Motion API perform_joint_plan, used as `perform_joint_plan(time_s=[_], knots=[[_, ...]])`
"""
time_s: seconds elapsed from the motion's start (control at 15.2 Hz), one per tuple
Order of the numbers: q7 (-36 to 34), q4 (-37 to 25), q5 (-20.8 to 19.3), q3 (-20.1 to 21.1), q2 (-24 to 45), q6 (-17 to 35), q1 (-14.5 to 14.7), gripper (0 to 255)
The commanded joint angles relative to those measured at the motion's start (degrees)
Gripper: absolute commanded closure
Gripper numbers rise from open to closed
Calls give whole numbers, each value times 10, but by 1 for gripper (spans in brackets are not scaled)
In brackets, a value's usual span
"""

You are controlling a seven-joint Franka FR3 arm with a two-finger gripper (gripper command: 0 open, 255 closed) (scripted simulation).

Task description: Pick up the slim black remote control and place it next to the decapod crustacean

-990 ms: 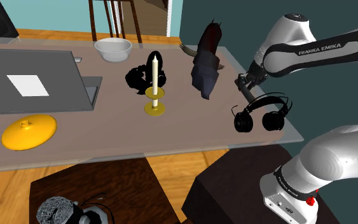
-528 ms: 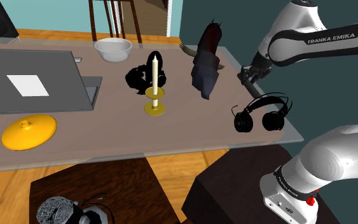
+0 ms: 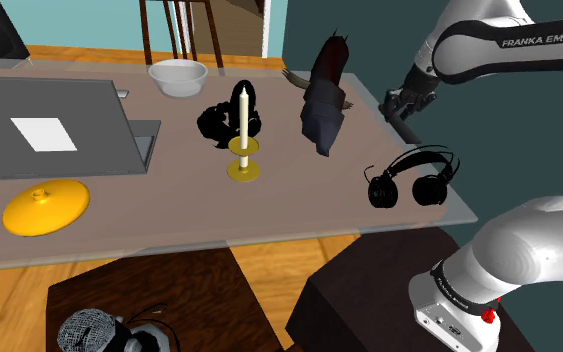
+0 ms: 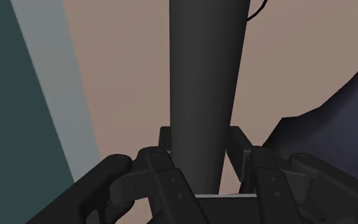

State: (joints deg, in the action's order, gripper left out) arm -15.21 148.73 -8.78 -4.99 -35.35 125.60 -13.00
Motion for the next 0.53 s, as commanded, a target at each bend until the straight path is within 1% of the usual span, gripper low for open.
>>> perform_joint_plan(time_s=[0.0,0.46], knots=[[-9,-19,4,7,20,-1,5,255],[-69,-138,16,53,162,17,29,255]])
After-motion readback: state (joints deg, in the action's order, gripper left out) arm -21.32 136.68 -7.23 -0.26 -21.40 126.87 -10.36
